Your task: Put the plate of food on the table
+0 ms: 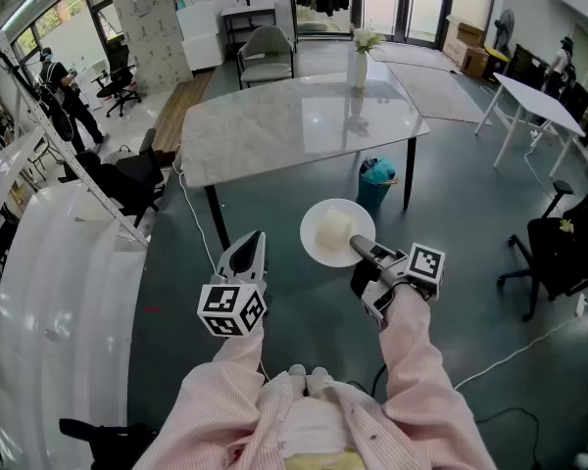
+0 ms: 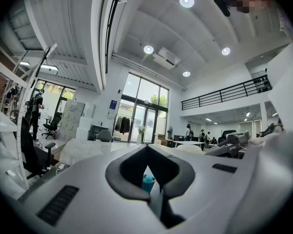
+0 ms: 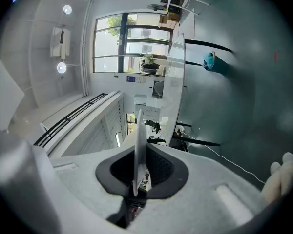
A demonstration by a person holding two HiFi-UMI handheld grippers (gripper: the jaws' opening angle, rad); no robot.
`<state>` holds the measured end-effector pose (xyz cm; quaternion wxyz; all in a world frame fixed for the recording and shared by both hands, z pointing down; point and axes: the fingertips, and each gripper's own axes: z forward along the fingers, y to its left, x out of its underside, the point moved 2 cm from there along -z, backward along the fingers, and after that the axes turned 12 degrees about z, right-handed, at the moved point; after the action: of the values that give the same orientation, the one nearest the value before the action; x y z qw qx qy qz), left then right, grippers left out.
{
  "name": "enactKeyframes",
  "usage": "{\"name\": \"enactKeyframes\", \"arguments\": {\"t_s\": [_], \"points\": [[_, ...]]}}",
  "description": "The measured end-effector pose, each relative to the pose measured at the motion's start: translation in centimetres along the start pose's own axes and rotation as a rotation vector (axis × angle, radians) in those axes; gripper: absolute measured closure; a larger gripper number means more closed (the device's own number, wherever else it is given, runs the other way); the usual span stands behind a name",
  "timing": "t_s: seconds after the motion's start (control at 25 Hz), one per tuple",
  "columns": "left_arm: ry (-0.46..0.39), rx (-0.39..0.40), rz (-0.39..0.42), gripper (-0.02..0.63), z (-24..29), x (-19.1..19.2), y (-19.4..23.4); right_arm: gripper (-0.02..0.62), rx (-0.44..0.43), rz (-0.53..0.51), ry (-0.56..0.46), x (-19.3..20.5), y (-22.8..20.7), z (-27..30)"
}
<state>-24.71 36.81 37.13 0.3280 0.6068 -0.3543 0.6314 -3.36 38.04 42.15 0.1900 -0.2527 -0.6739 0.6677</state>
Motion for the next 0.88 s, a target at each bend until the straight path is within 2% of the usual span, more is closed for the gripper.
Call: {"name": "enactKeyframes", "arguments": {"t_s": [0.56, 0.88], "points": [[0.003, -0.01, -0.002, 0.609, 0.6, 0.0, -2.2, 0.569, 0.002, 0.024, 0.005, -1.4, -0.1, -1.7], [0.011, -0.017, -0.012, 0.609, 2.5, 0.6, -2.0, 0.569, -0.006, 0.04, 0.005, -3.1, -0.6, -0.9]]}}
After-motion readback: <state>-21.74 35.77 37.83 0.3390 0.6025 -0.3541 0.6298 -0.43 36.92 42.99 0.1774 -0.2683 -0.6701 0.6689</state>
